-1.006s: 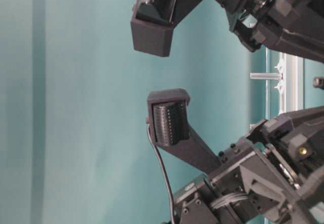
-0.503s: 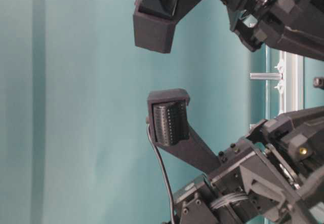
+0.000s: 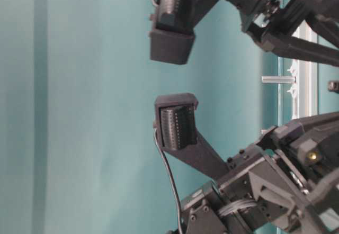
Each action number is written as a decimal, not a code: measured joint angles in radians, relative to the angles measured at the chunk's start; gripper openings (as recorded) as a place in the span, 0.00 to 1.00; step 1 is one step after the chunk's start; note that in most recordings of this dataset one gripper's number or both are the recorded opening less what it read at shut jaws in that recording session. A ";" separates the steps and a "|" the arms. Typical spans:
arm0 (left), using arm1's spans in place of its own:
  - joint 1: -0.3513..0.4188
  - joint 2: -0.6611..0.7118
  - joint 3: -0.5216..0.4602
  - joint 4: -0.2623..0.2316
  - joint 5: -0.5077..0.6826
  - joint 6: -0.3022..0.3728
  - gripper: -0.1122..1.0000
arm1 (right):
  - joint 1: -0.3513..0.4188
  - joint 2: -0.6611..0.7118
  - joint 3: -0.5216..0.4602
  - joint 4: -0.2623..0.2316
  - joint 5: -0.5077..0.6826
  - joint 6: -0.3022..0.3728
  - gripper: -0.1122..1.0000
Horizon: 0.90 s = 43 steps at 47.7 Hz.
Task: Insert the wire through the string loop located in the center.
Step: 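Open the right gripper and pull the cable leftward with the left gripper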
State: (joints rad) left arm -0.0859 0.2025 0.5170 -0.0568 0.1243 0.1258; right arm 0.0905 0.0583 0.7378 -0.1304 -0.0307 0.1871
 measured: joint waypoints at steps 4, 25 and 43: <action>0.000 0.002 0.000 0.000 0.000 0.000 0.24 | 0.000 -0.002 -0.002 0.002 0.008 0.000 0.72; 0.000 -0.015 0.002 0.002 0.015 0.000 0.24 | 0.000 -0.067 0.014 0.002 0.025 0.000 0.72; 0.000 -0.121 0.087 0.000 0.083 0.000 0.21 | 0.000 -0.100 0.038 0.002 0.044 0.000 0.72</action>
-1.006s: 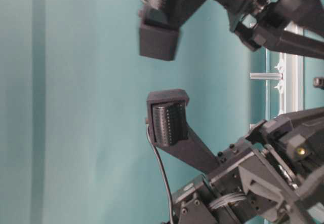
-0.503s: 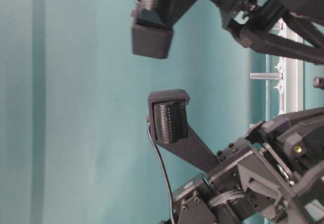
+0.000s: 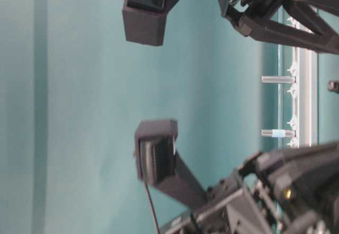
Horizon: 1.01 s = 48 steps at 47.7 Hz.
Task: Insert the wire through the string loop located in the center.
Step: 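Open the right gripper and pull the cable leftward with the left gripper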
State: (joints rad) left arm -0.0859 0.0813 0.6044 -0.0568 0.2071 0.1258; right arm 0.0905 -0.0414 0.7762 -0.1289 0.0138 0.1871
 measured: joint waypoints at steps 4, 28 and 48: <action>-0.005 -0.031 0.034 0.002 0.012 0.000 0.21 | 0.000 0.000 0.000 -0.002 0.000 0.000 0.72; -0.025 -0.164 0.164 0.000 0.080 -0.034 0.20 | 0.000 0.000 0.000 0.000 0.012 0.000 0.72; -0.037 -0.235 0.247 0.000 0.084 -0.130 0.20 | 0.000 0.000 0.000 -0.002 0.023 0.000 0.72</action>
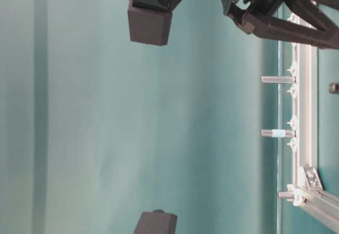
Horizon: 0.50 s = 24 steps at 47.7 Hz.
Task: Insert the wire through the string loop located in the center.
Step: 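Open the right gripper and pull the cable leftward with the left gripper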
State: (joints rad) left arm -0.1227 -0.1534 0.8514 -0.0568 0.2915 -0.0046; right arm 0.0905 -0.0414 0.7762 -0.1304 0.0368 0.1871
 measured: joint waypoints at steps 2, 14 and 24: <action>-0.002 -0.003 0.005 0.000 0.000 0.000 0.20 | 0.000 0.000 0.000 0.000 0.000 0.000 0.72; -0.002 -0.009 0.017 0.000 0.000 -0.002 0.20 | 0.000 0.000 0.002 0.002 0.002 0.000 0.72; -0.006 -0.009 0.035 0.000 0.000 -0.003 0.20 | 0.000 0.000 0.002 0.002 0.000 0.000 0.72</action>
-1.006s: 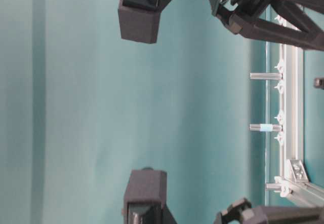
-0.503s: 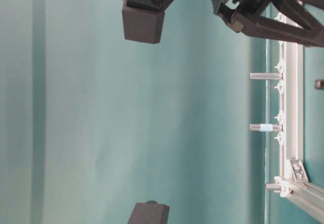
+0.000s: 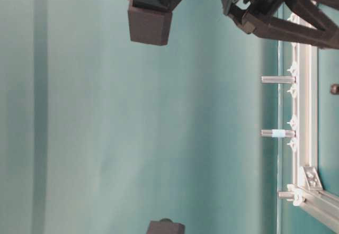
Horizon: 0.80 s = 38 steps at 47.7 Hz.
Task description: Insert the wire through the string loop located in the center.
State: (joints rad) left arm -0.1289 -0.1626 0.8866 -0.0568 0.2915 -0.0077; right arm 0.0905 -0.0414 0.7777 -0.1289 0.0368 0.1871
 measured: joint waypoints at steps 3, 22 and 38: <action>-0.005 0.000 0.005 0.000 0.002 -0.002 0.20 | 0.000 0.000 -0.002 -0.002 0.002 -0.002 0.72; -0.009 0.006 0.032 0.000 -0.002 -0.003 0.20 | 0.000 0.002 -0.002 -0.002 0.000 0.000 0.72; -0.009 0.025 0.041 0.000 -0.009 -0.003 0.20 | 0.000 0.000 -0.002 -0.002 0.000 0.000 0.72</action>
State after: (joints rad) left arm -0.1381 -0.1381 0.9281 -0.0568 0.2823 -0.0107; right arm 0.0905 -0.0414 0.7762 -0.1304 0.0368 0.1871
